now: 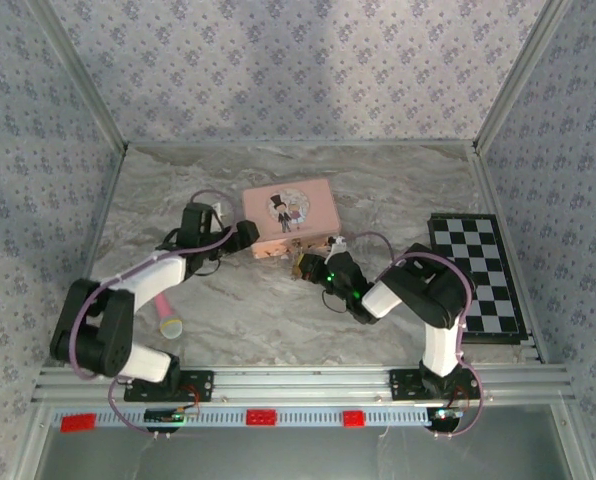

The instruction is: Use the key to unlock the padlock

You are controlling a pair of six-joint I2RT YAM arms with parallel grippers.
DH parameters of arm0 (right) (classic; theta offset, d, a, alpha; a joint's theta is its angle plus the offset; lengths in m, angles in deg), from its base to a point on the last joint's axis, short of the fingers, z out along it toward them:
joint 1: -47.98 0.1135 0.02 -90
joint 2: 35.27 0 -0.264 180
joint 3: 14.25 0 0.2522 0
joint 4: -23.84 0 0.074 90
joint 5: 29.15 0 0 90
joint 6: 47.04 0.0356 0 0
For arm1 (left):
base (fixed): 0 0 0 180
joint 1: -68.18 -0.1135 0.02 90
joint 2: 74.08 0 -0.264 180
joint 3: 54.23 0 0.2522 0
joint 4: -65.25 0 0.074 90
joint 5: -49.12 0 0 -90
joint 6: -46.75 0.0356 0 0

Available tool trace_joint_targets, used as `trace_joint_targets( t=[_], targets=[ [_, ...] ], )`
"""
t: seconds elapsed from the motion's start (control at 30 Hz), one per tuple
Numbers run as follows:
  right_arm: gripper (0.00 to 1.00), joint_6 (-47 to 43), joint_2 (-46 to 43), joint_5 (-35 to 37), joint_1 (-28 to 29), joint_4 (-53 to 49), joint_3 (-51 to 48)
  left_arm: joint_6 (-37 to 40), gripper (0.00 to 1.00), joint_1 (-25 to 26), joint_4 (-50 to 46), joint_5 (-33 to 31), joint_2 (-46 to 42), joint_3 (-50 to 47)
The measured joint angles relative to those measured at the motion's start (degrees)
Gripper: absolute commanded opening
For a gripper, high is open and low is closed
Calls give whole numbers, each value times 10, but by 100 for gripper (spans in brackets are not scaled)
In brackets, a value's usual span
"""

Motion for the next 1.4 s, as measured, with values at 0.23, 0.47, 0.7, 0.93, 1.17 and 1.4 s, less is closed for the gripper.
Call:
trace_joint_targets(
  t=[0.23,0.47,0.7,0.93,1.17,1.4],
  targets=[
    [3,-32,0,-73,-29,-25,13,0,80,8,3,2,85,62],
    [12,-76,0,-119,-42,-84,47,0,77,25,17,1,111,83],
    [22,-102,7,-143,-49,-101,71,0,76,27,24,1,114,84],
    [25,-115,27,-145,-51,-74,79,-1,74,27,24,1,114,84],
    [19,-113,51,-145,-53,-25,79,-7,73,30,29,-12,114,84],
    [8,-82,61,-139,-59,-14,79,-10,72,30,31,-19,114,84]
  ],
)
